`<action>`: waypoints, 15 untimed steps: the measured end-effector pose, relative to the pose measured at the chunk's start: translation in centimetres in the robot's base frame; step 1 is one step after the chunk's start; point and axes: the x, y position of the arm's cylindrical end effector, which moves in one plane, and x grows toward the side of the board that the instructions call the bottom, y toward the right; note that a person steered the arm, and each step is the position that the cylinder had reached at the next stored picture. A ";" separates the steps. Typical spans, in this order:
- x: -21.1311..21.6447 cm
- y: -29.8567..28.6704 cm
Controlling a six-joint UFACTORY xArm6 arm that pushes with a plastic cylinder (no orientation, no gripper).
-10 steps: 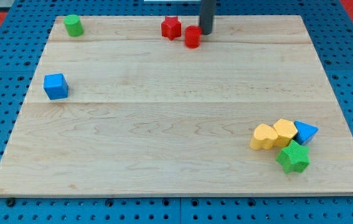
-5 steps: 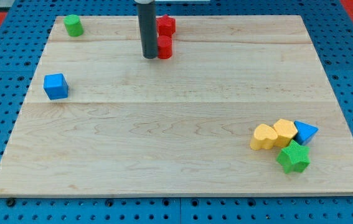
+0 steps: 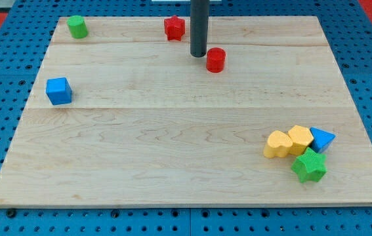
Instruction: Move the red circle to the yellow heart and the yellow hexagon
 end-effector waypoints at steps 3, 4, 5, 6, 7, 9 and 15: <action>7.9 4.4; 5.0 5.4; 6.0 9.0; 11.1 10.1; 10.6 10.5; 17.6 8.9; 10.9 2.7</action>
